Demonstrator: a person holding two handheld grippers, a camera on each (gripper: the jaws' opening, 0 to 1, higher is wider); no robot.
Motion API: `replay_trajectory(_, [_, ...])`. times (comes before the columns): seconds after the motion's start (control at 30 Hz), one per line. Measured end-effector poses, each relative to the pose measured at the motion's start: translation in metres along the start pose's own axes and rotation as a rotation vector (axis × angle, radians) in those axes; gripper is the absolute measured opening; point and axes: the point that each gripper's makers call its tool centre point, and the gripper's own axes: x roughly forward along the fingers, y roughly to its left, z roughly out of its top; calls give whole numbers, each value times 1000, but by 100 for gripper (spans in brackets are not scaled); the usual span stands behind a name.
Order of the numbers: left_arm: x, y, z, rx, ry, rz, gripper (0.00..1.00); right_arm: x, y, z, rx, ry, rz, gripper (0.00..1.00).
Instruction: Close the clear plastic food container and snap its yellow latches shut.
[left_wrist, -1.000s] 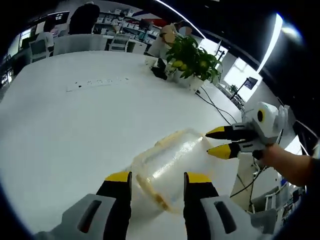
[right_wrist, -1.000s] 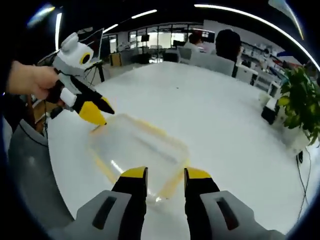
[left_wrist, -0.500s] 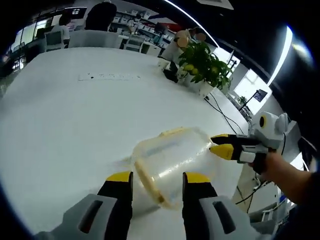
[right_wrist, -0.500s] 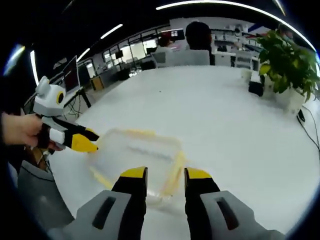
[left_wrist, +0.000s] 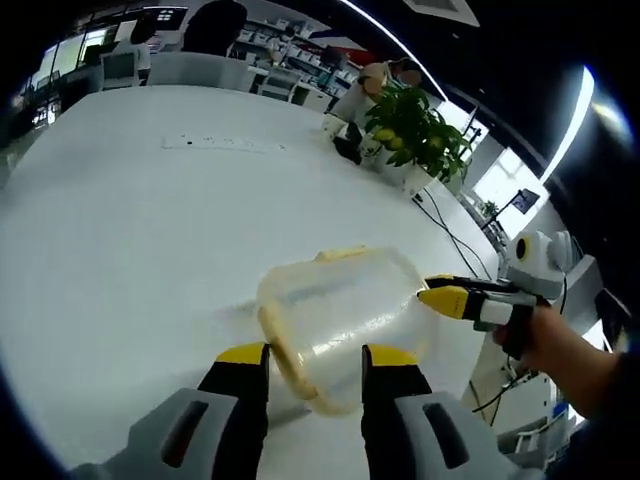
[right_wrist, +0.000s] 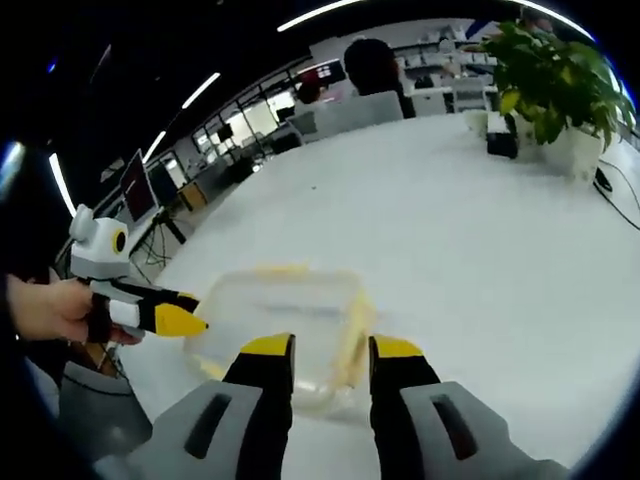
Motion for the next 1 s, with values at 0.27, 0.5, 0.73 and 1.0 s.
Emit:
replay_trajectory(0.27, [-1, 2, 1, -10, -3, -7, 29, 1, 2, 1, 16, 3, -8, 26])
replay_trajectory(0.5, [-8, 14, 1, -15, -6, -12, 28, 6, 14, -1, 17, 9, -16, 25])
replay_trajectory(0.73, [-23, 38, 1, -43, -30, 11, 28, 19, 35, -2, 15, 4, -26, 25])
replay_trajectory(1.0, [-43, 66, -1, -50, -53, 34, 28, 37, 63, -4, -7, 10, -31, 25])
